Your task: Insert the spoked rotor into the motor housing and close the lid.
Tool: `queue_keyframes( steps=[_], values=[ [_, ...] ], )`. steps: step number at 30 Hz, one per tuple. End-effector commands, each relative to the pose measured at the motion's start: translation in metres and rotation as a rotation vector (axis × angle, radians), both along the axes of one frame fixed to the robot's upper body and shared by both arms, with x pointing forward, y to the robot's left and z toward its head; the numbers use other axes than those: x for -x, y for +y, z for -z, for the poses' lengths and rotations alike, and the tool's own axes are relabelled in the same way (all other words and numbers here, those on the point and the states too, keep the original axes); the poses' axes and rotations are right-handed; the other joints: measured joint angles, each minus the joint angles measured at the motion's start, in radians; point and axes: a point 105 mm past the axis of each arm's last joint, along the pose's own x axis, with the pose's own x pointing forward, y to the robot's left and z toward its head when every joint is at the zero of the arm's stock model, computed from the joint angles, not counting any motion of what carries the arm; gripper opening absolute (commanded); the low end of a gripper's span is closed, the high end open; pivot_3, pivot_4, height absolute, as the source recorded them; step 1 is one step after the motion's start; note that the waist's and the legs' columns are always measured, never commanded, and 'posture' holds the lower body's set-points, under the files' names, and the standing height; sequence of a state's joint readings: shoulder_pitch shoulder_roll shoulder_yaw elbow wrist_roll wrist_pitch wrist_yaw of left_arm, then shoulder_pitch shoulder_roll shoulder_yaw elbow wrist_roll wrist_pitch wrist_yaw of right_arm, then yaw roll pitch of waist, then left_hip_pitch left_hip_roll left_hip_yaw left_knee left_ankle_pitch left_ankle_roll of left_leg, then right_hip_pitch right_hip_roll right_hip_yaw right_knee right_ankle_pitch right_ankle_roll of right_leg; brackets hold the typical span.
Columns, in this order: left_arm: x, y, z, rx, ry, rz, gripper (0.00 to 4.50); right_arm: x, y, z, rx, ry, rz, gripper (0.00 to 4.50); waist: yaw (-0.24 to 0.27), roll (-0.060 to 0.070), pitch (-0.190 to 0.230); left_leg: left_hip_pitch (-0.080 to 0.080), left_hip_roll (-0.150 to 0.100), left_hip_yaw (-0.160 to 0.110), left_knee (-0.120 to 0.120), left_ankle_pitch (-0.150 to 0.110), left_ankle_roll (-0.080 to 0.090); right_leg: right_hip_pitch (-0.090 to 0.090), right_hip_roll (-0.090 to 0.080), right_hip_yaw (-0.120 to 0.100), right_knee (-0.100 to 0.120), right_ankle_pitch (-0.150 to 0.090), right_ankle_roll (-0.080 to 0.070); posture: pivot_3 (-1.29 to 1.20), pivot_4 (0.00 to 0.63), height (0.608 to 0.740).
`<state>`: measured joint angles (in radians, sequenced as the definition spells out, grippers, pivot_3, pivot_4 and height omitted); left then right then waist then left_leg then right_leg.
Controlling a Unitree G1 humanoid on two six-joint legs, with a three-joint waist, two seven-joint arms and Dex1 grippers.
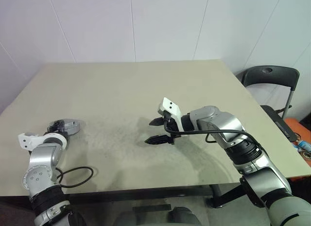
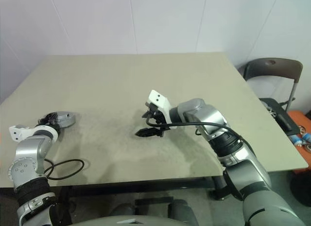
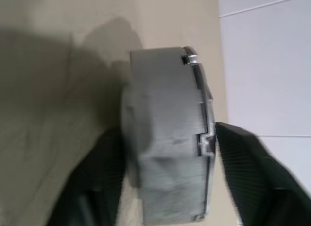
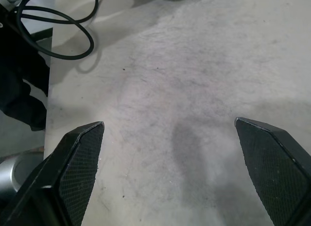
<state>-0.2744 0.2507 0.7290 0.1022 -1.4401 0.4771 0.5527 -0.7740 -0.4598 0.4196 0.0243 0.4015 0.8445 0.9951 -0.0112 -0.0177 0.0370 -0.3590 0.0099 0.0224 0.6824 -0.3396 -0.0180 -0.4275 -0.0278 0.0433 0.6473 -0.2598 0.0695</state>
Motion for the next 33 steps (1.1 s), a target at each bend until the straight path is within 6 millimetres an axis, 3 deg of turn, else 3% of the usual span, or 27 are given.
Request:
queue_keyframes(
  steps=[1, 5, 13, 16, 23, 29, 33],
  values=[
    [-0.001, -0.005, -0.015, -0.033, 0.008, 0.003, 4.47, -0.002, 0.000, -0.012, -0.030, -0.043, 0.000, 4.50, 0.000, 0.000, 0.000, 0.000, 0.000, 0.000, 0.000, 0.000, 0.000, 0.000, 0.000, 0.000, 0.000, 0.000, 0.000, 0.00, 0.000, 0.740],
    [0.008, -0.010, -0.017, -0.044, 0.099, -0.054, 4.47, -0.003, -0.001, -0.011, -0.027, -0.045, 0.002, 4.50, 0.000, -0.001, -0.001, 0.000, 0.000, 0.000, 0.000, 0.000, 0.000, 0.000, 0.000, 0.000, 0.000, 0.000, 0.000, 0.00, 0.000, 0.740],
    [0.031, -0.050, -0.008, -0.079, 0.260, -0.037, 4.47, -0.002, 0.000, -0.008, -0.027, -0.038, 0.003, 4.50, 0.001, -0.002, -0.001, 0.001, 0.000, 0.000, 0.000, 0.000, 0.000, 0.000, -0.001, 0.000, 0.001, 0.000, 0.000, 0.00, 0.000, 0.740],
    [0.032, -0.067, -0.011, -0.117, 0.262, 0.026, 4.47, -0.003, 0.000, -0.007, -0.030, -0.036, 0.005, 4.50, 0.001, -0.002, -0.001, 0.002, 0.000, 0.000, 0.000, 0.000, 0.000, 0.001, 0.000, 0.000, 0.001, 0.000, -0.001, 0.00, 0.000, 0.740],
    [0.009, -0.122, -0.038, -0.459, 0.068, 0.419, 4.47, -0.016, -0.017, -0.005, -0.088, -0.018, 0.083, 4.50, 0.000, -0.002, -0.001, 0.003, -0.003, 0.000, 0.001, 0.001, -0.001, 0.003, 0.003, -0.001, 0.002, 0.001, -0.002, 0.00, 0.000, 0.740],
    [-0.001, -0.136, -0.057, -0.788, -0.069, 0.651, 4.47, -0.030, -0.048, 0.002, -0.136, -0.060, 0.176, 4.50, -0.004, -0.001, -0.001, 0.003, -0.003, 0.000, 0.000, 0.001, -0.001, 0.003, 0.005, -0.001, 0.001, 0.001, -0.002, 0.00, 0.000, 0.740],
    [-0.004, -0.132, -0.070, -1.189, -0.218, 0.818, 4.47, -0.035, -0.063, 0.002, -0.198, -0.136, 0.211, 4.50, -0.009, 0.000, 0.000, 0.004, -0.002, 0.001, 0.000, 0.001, -0.001, 0.003, 0.009, 0.000, 0.001, 0.001, -0.002, 0.00, 0.000, 0.740]
  ],
)
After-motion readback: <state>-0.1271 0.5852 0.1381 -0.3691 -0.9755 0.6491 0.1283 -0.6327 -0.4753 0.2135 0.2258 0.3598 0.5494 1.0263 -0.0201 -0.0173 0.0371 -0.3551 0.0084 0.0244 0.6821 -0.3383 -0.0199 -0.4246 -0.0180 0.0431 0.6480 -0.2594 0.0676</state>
